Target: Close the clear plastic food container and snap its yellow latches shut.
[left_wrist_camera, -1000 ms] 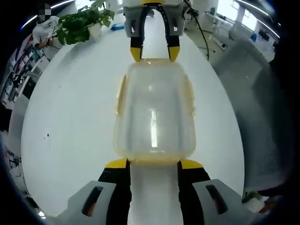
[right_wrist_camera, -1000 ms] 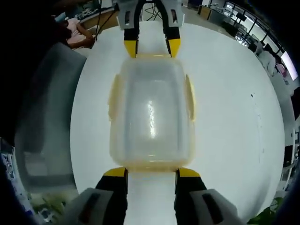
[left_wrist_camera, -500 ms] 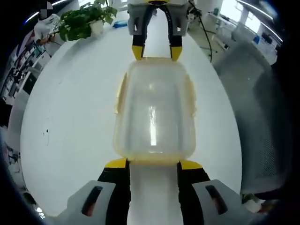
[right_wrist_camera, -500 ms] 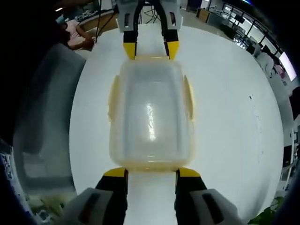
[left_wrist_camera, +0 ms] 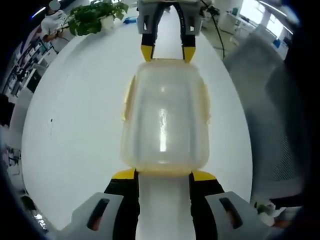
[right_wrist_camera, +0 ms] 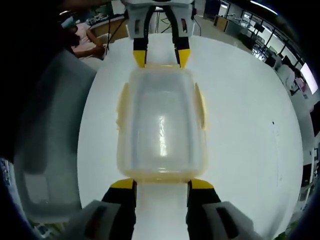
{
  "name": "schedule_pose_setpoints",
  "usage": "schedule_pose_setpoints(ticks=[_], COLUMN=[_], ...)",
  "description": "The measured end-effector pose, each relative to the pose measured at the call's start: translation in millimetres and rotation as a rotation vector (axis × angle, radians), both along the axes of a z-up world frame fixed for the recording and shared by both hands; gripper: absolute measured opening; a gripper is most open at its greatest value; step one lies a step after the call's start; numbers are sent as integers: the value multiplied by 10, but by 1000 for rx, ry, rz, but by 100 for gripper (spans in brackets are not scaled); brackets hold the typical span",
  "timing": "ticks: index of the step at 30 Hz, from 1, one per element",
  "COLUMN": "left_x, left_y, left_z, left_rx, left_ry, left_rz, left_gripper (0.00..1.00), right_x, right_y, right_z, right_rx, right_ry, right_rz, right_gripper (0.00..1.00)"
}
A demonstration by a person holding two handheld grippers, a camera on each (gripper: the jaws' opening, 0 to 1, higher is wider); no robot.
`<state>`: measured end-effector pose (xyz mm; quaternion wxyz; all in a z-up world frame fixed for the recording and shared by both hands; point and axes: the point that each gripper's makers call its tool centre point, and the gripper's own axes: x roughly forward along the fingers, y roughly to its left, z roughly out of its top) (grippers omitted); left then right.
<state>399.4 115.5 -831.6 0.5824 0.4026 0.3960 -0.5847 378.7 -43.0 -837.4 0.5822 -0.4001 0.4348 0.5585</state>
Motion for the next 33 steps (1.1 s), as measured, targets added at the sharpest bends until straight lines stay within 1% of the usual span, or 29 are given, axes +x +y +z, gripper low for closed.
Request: schedule_pose_setpoints(ticks=[7, 11, 12, 13, 14, 15, 16, 17, 18, 19, 21, 23, 24, 25, 26, 27, 28, 30, 31, 33], left_x=[-61, -86, -85, -77, -61, -62, -71, -69, -68, -73, -73, -63, -48, -41, -12, 9, 18, -8, -3, -26], left_y=[224, 293, 304, 326, 340, 348, 363, 408, 434, 471, 520, 536, 492, 452, 388, 339, 268, 152, 106, 42], left_z=[-3, 5, 7, 4, 4, 7, 4, -3, -4, -3, 14, 102, 155, 213, 300, 352, 414, 469, 480, 439], left_rx=[12, -9, -16, -22, -32, -38, -37, -23, -20, -21, -22, -53, -93, -130, -182, -215, -259, -315, -333, -323], left_ry=[0, -8, -12, -11, -7, -2, 2, -6, -12, -4, 6, 5, 7, 19, 21, 16, 22, 42, 37, 30], left_rz=[27, 25, 19, 17, 18, 15, 11, 2, -6, -2, 12, 22, 42, 62, 81, 87, 103, 111, 113, 103], left_gripper=[36, 36, 37, 37, 38, 38, 37, 36, 37, 40, 46, 46, 45, 44, 43, 41, 37, 34, 34, 33], right_x=[-21, -19, -17, -28, -26, -5, -8, -8, -18, -14, -22, -1, 22, 27, 18, 29, 11, 7, -1, -20], right_y=[211, 246, 252, 258, 255, 227, 206, 185, 153, 162, 216, 249, 283, 311, 371, 424, 463, 524, 565, 663], right_z=[3, 4, 3, -3, -12, -40, -57, -59, -33, 19, 103, 201, 251, 283, 323, 348, 362, 371, 374, 381], right_rx=[17, 22, 26, 33, 38, 34, 24, 23, 18, 41, 86, 112, 128, 141, 165, 189, 200, 216, 228, 259], right_ry=[0, -8, -7, 16, 26, 24, 23, 18, 28, 31, 51, 34, 11, 4, 1, -11, -6, -11, -7, 6], right_rz=[20, 27, 21, -11, -26, -52, -38, -35, -32, -34, -63, -47, -31, -22, -7, 2, 6, 15, 12, 3], right_gripper=[37, 38, 38, 38, 40, 46, 57, 59, 55, 52, 52, 50, 49, 46, 45, 43, 40, 34, 33, 32])
